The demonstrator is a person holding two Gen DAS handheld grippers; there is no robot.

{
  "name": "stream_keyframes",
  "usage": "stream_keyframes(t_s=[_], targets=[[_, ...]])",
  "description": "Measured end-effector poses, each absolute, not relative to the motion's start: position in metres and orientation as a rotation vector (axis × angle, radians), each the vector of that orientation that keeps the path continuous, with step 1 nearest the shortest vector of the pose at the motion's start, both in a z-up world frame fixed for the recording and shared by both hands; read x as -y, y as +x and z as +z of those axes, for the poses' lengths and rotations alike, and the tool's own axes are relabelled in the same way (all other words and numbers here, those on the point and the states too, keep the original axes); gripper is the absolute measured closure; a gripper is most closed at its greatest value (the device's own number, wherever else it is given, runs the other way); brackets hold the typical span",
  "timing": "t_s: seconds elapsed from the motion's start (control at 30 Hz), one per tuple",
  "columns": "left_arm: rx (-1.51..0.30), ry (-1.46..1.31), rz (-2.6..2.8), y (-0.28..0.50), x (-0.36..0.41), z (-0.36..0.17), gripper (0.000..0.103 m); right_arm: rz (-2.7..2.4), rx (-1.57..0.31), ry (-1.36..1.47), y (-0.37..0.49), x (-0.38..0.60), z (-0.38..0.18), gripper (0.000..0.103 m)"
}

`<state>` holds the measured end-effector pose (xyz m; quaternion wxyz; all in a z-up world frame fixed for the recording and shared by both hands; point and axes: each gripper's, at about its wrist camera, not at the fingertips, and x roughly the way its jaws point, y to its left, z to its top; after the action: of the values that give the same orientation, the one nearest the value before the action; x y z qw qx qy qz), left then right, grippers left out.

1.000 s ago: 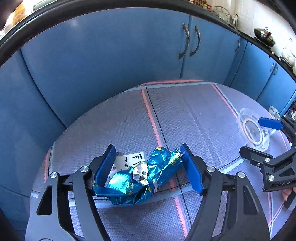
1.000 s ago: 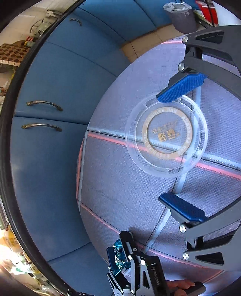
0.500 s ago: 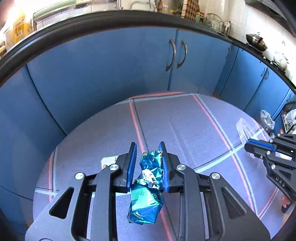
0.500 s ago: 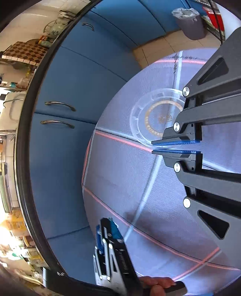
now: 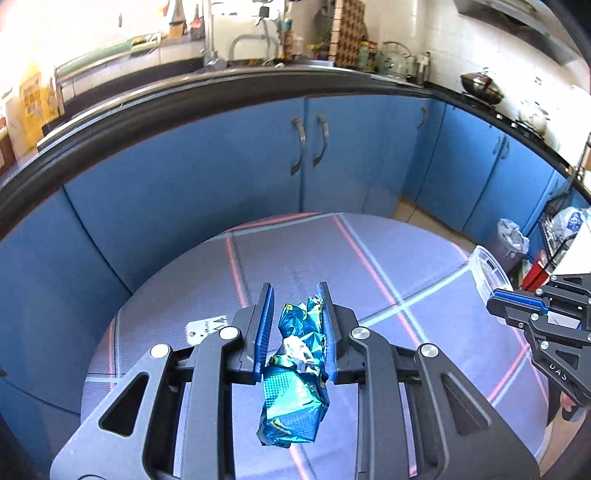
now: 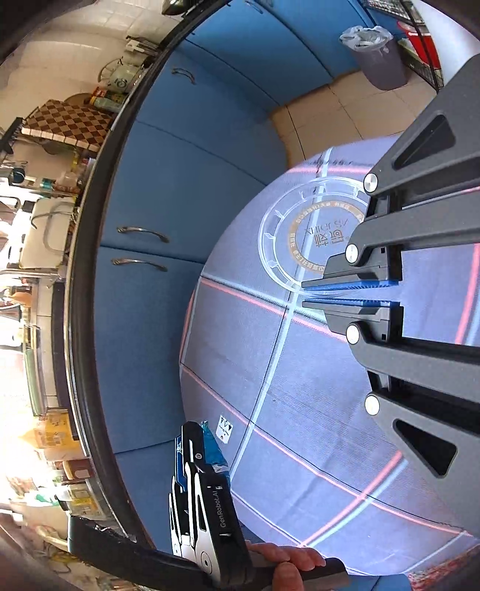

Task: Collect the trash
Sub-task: 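Carry the chip bag and plastic lid over the black bin with both grippers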

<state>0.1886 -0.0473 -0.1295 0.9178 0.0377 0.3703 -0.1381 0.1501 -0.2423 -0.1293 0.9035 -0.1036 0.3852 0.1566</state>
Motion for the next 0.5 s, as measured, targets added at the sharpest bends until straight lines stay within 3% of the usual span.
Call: stream_keyframes(t_s=[0.5], targets=[[-0.692, 0.168, -0.43, 0.141, 0.145, -0.089, 0.078, 0.206, -0.734, -0.164, 0.073, 0.324, -0.094, 0.099]])
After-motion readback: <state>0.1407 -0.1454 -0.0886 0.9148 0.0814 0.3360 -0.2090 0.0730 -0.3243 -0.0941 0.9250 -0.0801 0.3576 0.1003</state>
